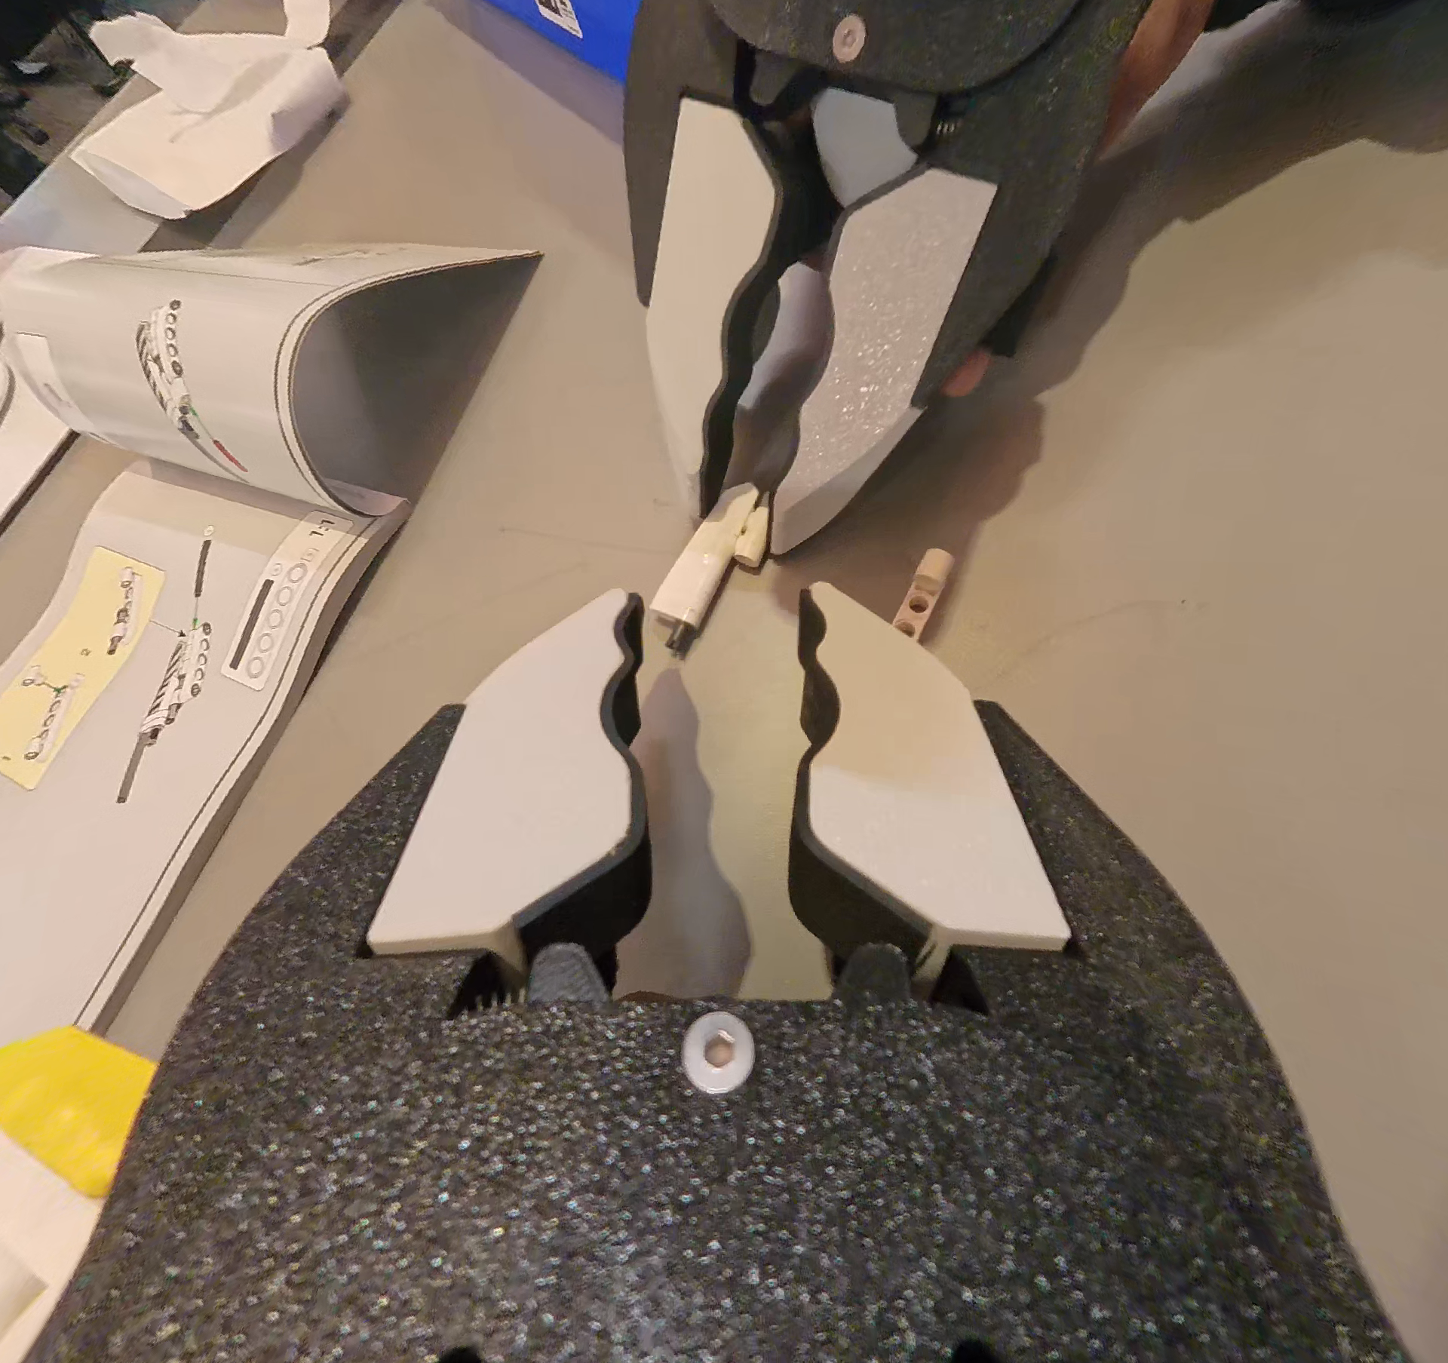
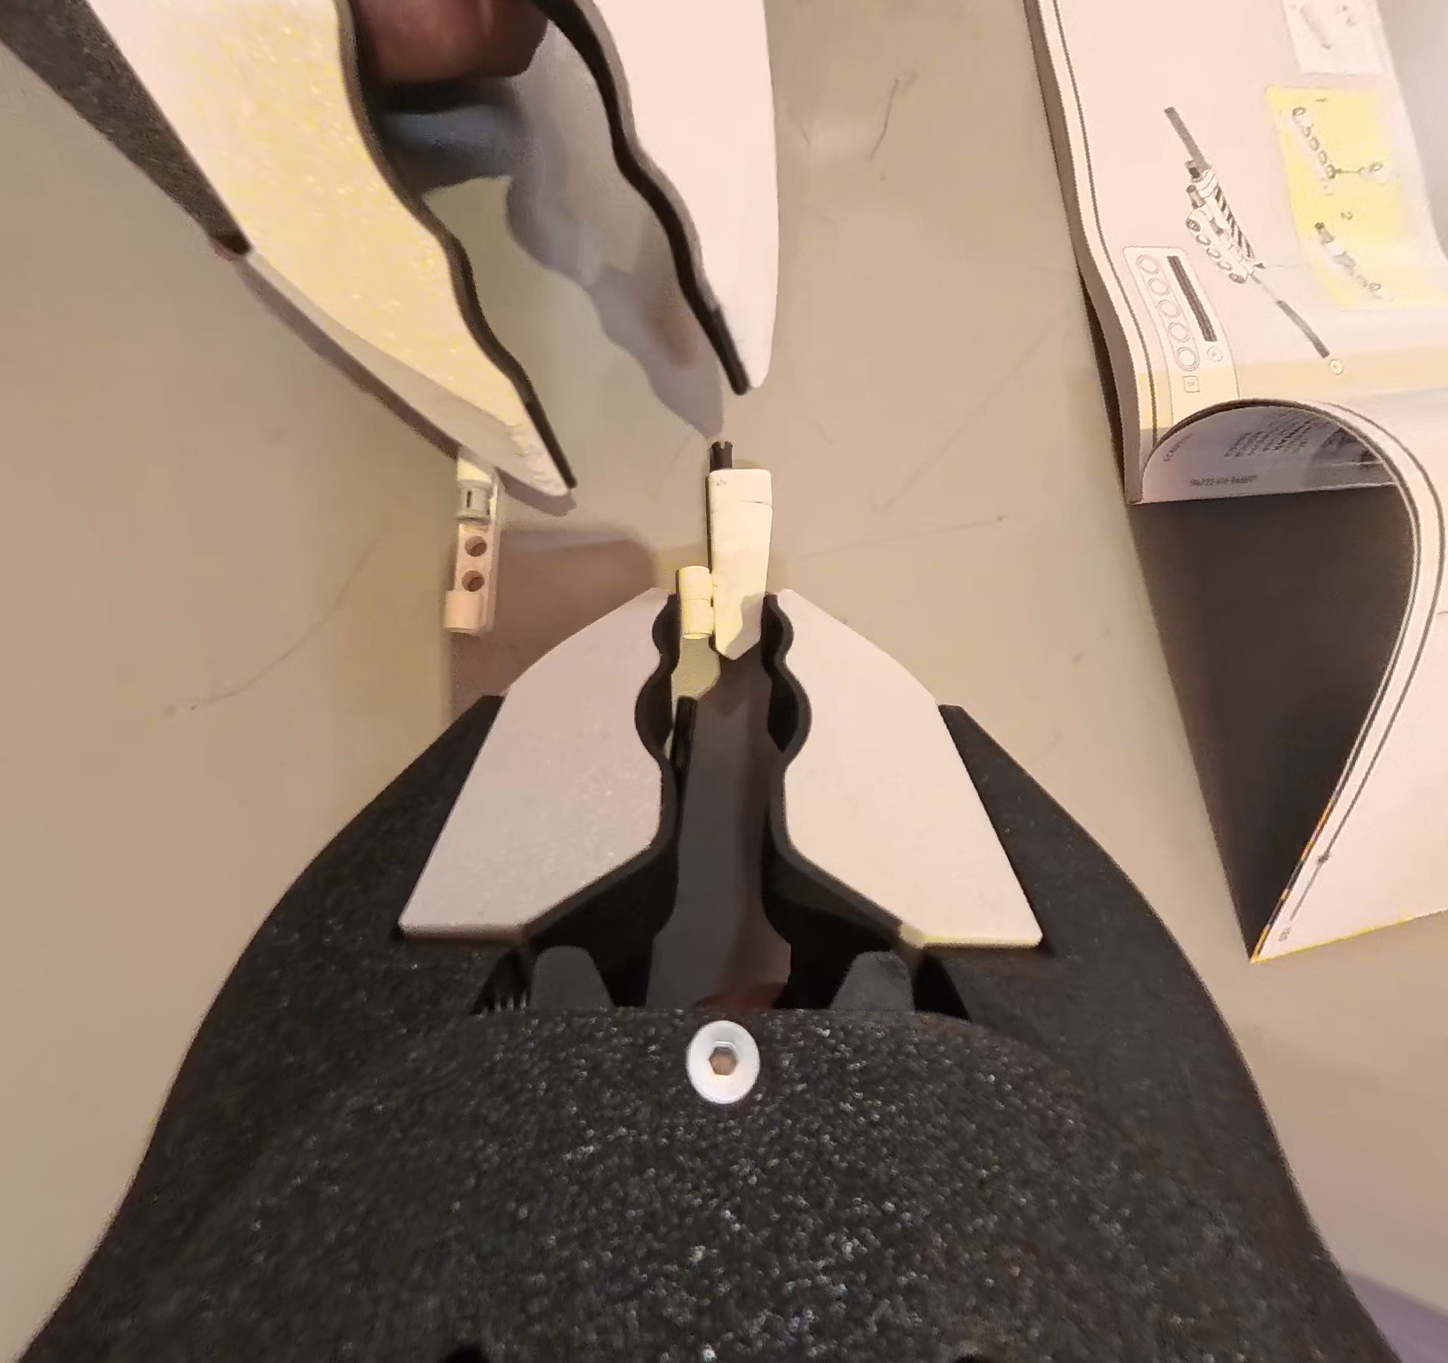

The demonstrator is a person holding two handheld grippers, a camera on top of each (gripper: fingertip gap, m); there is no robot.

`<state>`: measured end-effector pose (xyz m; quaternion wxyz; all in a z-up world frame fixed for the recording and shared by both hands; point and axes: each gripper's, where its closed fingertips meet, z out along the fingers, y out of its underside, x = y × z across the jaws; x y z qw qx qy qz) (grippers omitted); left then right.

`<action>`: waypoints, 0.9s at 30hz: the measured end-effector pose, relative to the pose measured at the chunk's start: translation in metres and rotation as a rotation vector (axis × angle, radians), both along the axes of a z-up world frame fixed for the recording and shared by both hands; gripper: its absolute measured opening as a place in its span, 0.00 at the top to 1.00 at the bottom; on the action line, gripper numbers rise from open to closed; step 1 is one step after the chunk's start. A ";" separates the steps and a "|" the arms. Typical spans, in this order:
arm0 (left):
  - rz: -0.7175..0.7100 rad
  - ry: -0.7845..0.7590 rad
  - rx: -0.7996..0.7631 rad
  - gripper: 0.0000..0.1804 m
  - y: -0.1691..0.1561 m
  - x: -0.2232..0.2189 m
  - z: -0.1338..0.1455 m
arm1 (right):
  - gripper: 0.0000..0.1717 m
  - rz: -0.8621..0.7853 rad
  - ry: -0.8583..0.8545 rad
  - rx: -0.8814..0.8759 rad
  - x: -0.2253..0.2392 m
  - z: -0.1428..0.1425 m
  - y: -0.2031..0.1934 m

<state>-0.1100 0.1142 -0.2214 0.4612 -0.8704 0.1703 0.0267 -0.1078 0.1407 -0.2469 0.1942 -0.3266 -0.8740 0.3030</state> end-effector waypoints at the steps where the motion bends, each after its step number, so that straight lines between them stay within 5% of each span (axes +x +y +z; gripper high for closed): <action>1: 0.004 0.017 -0.001 0.79 0.000 -0.002 -0.001 | 0.89 0.002 0.000 -0.012 0.001 0.001 -0.001; 17: -0.147 0.210 0.145 0.77 0.002 0.013 0.008 | 0.89 0.074 -0.154 -0.468 0.026 0.037 -0.024; 23: -0.201 0.262 0.204 0.91 0.000 0.021 0.014 | 0.89 0.107 -0.211 -0.582 0.032 0.046 -0.034; 27: -0.207 0.135 0.135 0.96 -0.004 0.025 0.008 | 0.89 0.095 -0.173 -0.583 0.028 0.049 -0.030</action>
